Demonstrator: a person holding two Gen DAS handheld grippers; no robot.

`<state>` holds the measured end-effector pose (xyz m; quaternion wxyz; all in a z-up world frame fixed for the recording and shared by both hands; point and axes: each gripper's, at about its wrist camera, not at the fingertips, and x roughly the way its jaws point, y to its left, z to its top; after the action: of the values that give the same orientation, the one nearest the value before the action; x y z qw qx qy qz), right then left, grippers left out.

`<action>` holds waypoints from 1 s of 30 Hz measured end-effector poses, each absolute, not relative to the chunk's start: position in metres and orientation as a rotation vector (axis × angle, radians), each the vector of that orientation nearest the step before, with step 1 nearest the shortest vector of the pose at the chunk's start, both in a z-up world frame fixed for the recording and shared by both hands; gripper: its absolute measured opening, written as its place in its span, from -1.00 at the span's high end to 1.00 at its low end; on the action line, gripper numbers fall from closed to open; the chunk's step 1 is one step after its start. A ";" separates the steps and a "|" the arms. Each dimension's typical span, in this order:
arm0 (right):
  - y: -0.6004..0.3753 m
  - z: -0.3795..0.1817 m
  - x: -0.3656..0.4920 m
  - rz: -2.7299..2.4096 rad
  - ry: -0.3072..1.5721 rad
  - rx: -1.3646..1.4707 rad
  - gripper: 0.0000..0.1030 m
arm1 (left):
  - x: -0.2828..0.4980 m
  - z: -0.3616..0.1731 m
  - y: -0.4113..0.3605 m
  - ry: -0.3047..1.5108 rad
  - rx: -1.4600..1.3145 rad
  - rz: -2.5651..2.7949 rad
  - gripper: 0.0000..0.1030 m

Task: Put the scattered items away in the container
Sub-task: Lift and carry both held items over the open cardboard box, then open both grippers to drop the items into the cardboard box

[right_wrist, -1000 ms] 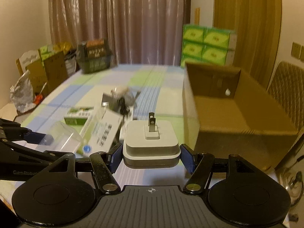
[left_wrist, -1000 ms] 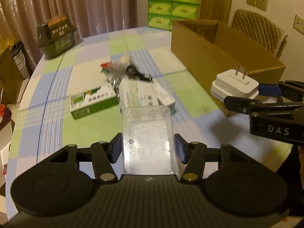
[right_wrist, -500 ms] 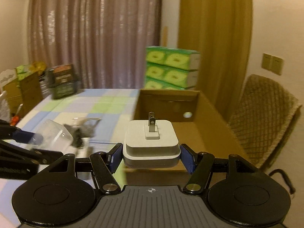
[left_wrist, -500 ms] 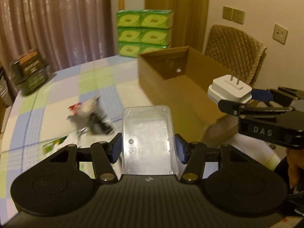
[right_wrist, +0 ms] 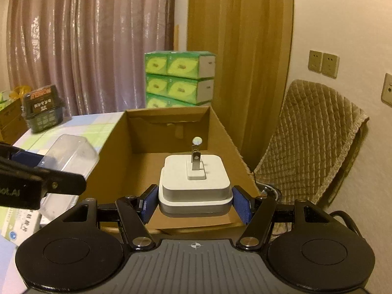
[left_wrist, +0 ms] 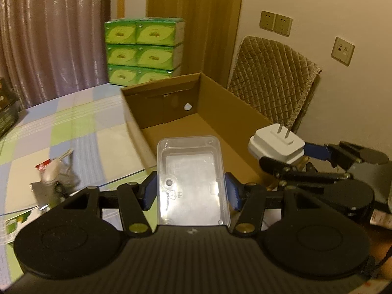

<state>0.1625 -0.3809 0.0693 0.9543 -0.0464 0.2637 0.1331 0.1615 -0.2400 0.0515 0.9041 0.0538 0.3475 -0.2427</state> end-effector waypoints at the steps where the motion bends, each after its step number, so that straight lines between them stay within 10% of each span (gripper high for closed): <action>1: -0.383 0.068 0.164 0.269 0.537 -0.092 -0.20 | 0.164 0.050 -0.244 0.721 0.110 -0.504 -0.01; 30: -0.387 0.054 0.177 0.278 0.566 -0.083 -0.20 | 0.168 0.029 -0.210 0.749 -0.025 -0.403 -0.29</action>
<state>0.1770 -0.3870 0.0541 0.9498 -0.0407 0.2784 0.1367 0.1679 -0.2095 0.0294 0.9108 -0.0120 0.3635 -0.1954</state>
